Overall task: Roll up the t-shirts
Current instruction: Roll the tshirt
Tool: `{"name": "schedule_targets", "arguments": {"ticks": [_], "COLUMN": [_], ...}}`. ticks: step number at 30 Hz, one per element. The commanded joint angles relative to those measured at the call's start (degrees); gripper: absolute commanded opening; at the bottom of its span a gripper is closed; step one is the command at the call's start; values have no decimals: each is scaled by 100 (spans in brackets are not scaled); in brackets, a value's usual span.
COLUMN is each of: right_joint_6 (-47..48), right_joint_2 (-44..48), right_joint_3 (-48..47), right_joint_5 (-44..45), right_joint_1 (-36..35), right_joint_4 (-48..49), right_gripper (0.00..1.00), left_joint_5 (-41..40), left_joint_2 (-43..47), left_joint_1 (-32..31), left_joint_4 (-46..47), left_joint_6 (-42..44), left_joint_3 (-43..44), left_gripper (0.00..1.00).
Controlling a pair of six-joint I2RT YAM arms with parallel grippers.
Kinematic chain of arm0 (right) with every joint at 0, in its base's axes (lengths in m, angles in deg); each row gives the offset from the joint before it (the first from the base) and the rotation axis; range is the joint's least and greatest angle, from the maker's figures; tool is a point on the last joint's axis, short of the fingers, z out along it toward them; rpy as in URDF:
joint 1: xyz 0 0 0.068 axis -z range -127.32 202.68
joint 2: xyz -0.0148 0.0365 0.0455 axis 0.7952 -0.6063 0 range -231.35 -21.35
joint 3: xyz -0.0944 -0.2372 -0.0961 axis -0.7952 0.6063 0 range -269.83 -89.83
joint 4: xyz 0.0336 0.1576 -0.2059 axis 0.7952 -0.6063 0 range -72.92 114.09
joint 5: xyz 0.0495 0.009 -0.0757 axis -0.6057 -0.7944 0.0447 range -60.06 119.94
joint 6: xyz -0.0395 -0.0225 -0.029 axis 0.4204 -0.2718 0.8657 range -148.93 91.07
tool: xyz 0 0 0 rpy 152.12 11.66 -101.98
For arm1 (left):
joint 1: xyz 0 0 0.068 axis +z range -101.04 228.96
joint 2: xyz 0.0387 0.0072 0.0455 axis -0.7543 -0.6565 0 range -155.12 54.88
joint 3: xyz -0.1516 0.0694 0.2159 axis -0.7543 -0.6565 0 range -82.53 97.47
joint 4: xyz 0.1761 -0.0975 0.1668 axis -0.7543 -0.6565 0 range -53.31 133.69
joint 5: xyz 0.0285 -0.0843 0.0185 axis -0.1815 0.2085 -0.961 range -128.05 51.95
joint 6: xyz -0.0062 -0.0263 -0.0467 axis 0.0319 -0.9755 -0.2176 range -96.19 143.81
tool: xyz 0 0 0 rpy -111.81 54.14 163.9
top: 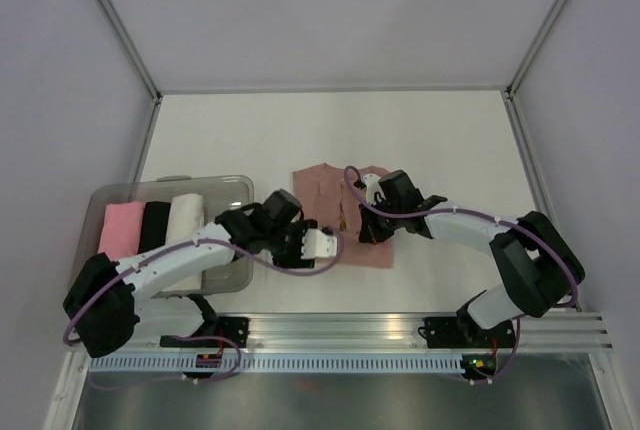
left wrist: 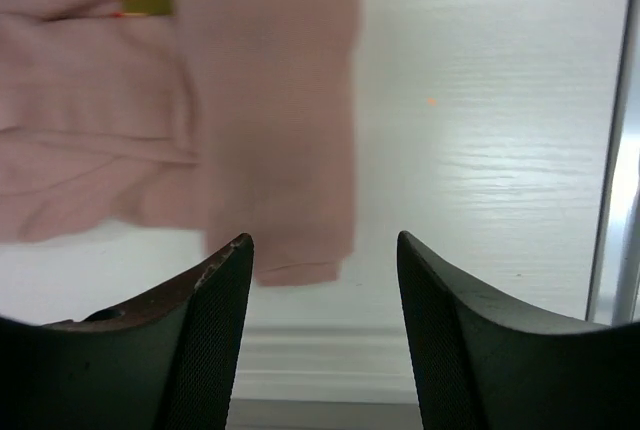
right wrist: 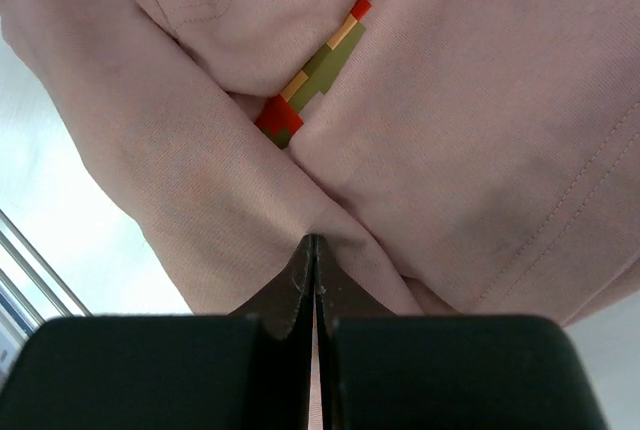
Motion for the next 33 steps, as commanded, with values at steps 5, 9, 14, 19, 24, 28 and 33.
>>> {"name": "schedule_targets", "arguments": {"ticks": [5,9,14,19,24,28,33], "right_joint_6": [-14,21,30,47,100,371,1127], "right_joint_2": [43,131,210,210,201,368,1131], "right_joint_3": [7,87,148,139,87,-10,-142], "right_joint_5": [5,-13,-48,-65,-83,-171,-84], "right_joint_1": [29,29,29,29,29,29,29], "right_joint_4": [137,198,260,278,225,172,-179], "right_gripper": [0,0,0,0,0,2,19], "left_joint_5": [-1865,-2200,-2305,-2288,-2069,-1989,-1840], "left_joint_2": [-279,-447,-483,-544,-948,-1203,-1221], "left_joint_1": [-909,-980,-1059,-1068,-1059,-1050,-945], "left_joint_4": [1921,2160,2222,2485,2486,2407,2284], "left_joint_6": [77,218,306,674,737,684,605], "left_joint_3": [-1188,-1329,-1417,-1513,-1523,-1435,-1320], "left_gripper": [68,78,79,79,76,43,5]}}
